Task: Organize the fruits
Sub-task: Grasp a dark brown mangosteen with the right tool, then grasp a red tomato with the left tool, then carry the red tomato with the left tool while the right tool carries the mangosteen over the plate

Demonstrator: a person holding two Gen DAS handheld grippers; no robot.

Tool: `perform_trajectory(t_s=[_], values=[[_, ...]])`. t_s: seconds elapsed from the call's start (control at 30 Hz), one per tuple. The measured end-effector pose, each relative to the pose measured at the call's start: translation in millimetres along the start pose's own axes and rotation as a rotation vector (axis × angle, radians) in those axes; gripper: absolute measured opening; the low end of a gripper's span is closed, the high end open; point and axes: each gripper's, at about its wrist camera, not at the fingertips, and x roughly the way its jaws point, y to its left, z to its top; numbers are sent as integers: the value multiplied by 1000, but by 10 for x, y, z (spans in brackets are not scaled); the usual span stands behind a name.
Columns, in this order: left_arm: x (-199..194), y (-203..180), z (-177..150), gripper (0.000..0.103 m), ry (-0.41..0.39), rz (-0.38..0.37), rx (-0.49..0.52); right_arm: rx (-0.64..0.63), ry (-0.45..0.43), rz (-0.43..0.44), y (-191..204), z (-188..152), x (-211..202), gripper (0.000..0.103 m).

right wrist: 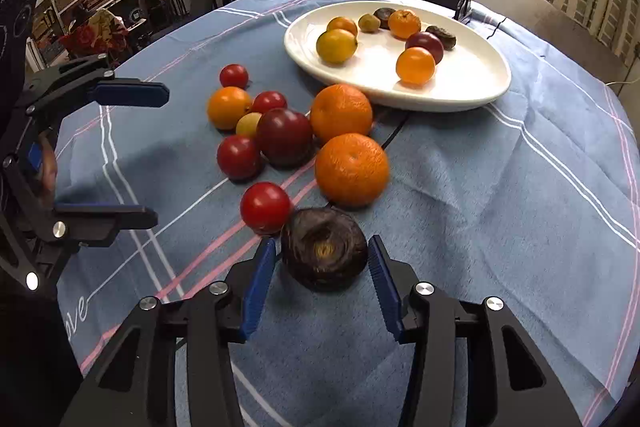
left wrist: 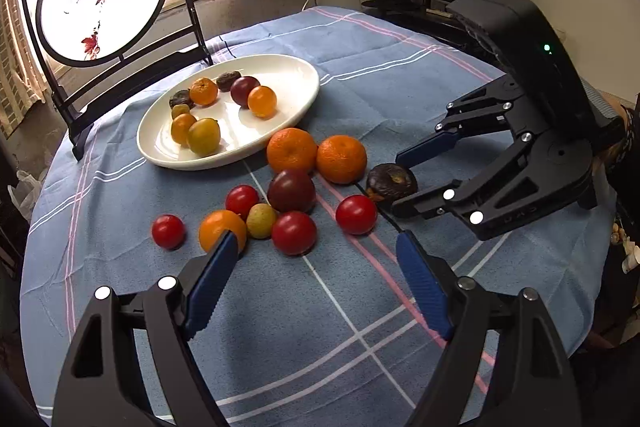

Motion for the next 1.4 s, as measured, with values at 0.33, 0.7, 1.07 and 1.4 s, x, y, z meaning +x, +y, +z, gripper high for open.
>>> perform_trajectory(t_s=[0.33,0.7,1.07,1.4], values=[[61,-88,37,79,15,-22,9,-30,3,-63,66,16,81,44],[584,-281,234,51,128,-57,27,97,-65,-88,-228,-287,-261,44],[596,-112,172,29,124,-48,-13,87,-60,-81,-160,-272,-225,44],[149,232,211,29,9,18,-103,93,-113,-75,54,-129,-274,44]])
